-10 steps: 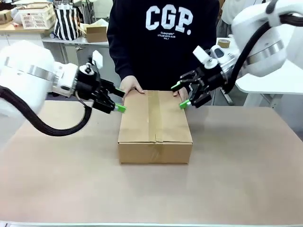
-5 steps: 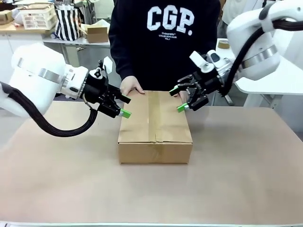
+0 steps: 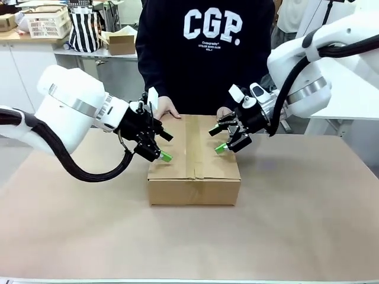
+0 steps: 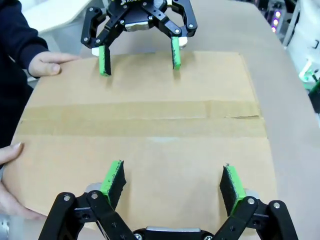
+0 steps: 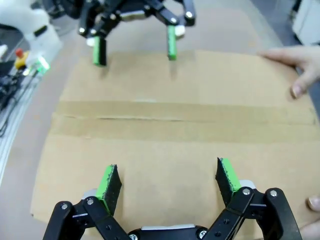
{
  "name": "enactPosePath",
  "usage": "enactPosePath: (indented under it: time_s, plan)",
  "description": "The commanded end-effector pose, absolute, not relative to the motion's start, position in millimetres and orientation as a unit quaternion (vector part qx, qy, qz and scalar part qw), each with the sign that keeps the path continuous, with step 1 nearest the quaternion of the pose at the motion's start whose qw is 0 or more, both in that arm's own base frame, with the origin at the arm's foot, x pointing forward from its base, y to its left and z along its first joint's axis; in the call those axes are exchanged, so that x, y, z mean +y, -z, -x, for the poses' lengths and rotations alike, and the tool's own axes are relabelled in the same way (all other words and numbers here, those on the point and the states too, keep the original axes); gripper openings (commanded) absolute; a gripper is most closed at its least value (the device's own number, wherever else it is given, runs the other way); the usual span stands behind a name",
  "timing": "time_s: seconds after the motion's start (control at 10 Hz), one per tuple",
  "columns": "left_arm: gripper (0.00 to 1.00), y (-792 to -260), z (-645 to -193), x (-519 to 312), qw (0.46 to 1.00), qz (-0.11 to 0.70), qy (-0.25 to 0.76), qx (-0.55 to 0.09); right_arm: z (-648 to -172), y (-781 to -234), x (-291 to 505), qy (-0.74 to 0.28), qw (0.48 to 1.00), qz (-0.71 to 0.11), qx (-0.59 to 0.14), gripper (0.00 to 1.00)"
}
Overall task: Pack the gift set into the box.
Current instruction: Press and hold the closed box until the human finishes sealing it.
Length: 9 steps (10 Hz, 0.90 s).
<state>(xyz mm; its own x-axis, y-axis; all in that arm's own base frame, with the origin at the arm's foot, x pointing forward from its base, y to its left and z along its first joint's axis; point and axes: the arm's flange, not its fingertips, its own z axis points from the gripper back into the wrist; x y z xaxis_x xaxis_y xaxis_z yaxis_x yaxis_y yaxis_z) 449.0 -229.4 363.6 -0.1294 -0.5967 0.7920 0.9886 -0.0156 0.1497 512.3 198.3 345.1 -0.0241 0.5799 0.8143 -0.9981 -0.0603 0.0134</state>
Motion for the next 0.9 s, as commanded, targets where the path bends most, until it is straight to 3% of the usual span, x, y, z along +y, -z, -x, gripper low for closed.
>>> enactPosePath:
  time_s: [0.0, 0.5, 0.8]
  plan:
    - [1.00, -351.9, -455.5, -234.3, 0.603, 0.247, 0.657, -0.379, -500.7, -343.9, 211.3, -0.634, 0.634, -0.312, -0.313, 1.00]
    - [1.00, -336.1, -462.8, -236.8, 0.617, 0.249, 0.643, -0.379, -501.9, -339.3, 212.1, -0.632, 0.636, -0.322, -0.304, 1.00]
    - [1.00, -327.7, -462.1, -233.2, 0.617, 0.275, 0.656, -0.337, -503.5, -336.5, 209.1, -0.626, 0.653, -0.314, -0.289, 1.00]
